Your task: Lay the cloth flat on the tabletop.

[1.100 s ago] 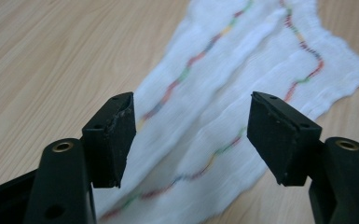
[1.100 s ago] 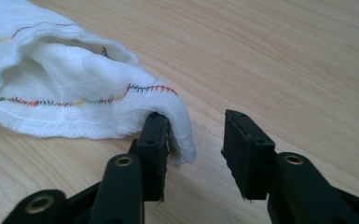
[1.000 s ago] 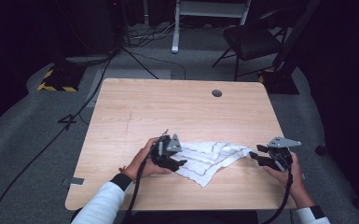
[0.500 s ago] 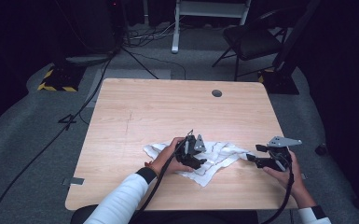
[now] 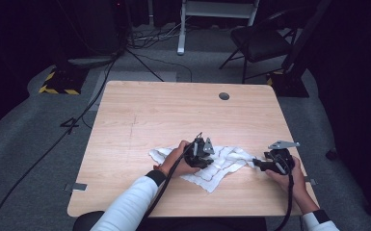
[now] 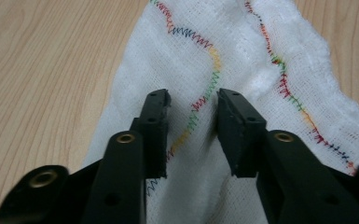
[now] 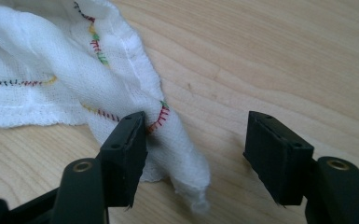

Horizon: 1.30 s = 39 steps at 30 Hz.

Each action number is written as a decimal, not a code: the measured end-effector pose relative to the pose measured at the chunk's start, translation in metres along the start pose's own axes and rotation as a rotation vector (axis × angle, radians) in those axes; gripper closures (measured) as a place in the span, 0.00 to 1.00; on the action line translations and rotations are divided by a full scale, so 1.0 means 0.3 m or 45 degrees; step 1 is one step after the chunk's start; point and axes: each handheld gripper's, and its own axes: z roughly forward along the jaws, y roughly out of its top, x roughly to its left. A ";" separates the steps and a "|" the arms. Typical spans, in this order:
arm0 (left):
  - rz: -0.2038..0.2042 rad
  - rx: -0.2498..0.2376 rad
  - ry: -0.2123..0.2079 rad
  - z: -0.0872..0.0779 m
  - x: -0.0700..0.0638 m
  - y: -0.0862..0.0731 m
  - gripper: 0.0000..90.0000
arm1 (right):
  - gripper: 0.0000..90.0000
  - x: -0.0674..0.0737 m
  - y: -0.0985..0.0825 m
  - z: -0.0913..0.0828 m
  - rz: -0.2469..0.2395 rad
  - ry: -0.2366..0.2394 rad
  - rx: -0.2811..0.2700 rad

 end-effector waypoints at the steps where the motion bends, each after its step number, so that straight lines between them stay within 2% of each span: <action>1: 0.001 0.000 -0.002 -0.001 0.002 -0.001 0.79 | 0.44 -0.004 -0.001 0.001 0.012 0.007 0.000; 3: 0.014 -0.003 0.007 -0.005 0.003 -0.005 0.87 | 0.44 -0.006 -0.004 0.000 0.023 0.009 -0.005; 4: 0.016 -0.010 0.006 -0.007 0.005 -0.006 0.89 | 0.47 -0.004 -0.004 0.000 0.021 0.007 -0.004; 7: 0.010 -0.033 -0.003 -0.018 0.013 -0.009 0.92 | 0.71 0.008 -0.007 -0.007 -0.021 0.066 -0.019; 10: -0.007 -0.091 0.001 -0.050 0.027 -0.008 0.92 | 0.87 0.014 -0.006 -0.009 -0.046 0.104 -0.016; 12: -0.021 -0.128 -0.004 -0.078 0.034 -0.004 0.93 | 0.91 0.014 -0.005 -0.012 -0.058 0.095 -0.015; 14: -0.026 -0.159 0.003 -0.112 0.040 0.003 0.93 | 0.93 0.011 -0.001 -0.026 -0.063 0.087 -0.045; 18: -0.052 -0.236 -0.018 -0.173 0.050 0.013 0.93 | 0.95 0.018 0.023 -0.085 -0.090 0.064 -0.151; 19: -0.057 -0.240 -0.026 -0.185 0.051 0.015 0.93 | 0.95 0.023 0.030 -0.101 -0.102 0.054 -0.173; 21: -0.033 -0.230 -0.022 -0.196 0.045 0.018 0.92 | 0.95 0.033 0.046 -0.128 -0.128 0.043 -0.219; 23: -0.033 -0.214 -0.028 -0.191 0.043 0.018 0.92 | 0.95 0.043 0.055 -0.141 -0.151 0.018 -0.235; 25: -0.055 -0.204 -0.016 -0.179 0.046 0.016 0.84 | 0.95 0.048 0.061 -0.147 -0.160 0.013 -0.241; 27: -0.047 -0.192 -0.008 -0.167 0.044 0.014 0.86 | 0.95 0.051 0.063 -0.146 -0.176 -0.001 -0.234; 29: -0.045 -0.199 -0.039 -0.155 0.042 0.013 0.85 | 0.95 0.055 0.062 -0.139 -0.185 -0.003 -0.227; 31: -0.014 -0.203 -0.087 -0.138 0.026 0.016 0.77 | 0.95 0.056 0.061 -0.133 -0.192 -0.006 -0.219; 32: 0.009 -0.195 -0.108 -0.127 0.014 0.020 0.76 | 0.95 0.056 0.060 -0.130 -0.193 -0.003 -0.214; 33: 0.034 -0.180 -0.132 -0.110 -0.002 0.027 0.75 | 0.95 0.056 0.059 -0.128 -0.193 0.000 -0.211; 37: 0.069 -0.123 -0.190 -0.045 -0.036 0.045 0.72 | 0.95 0.057 0.055 -0.114 -0.199 0.000 -0.195; 39: 0.080 -0.083 -0.190 -0.009 -0.048 0.051 0.70 | 0.95 0.056 0.052 -0.109 -0.205 -0.001 -0.189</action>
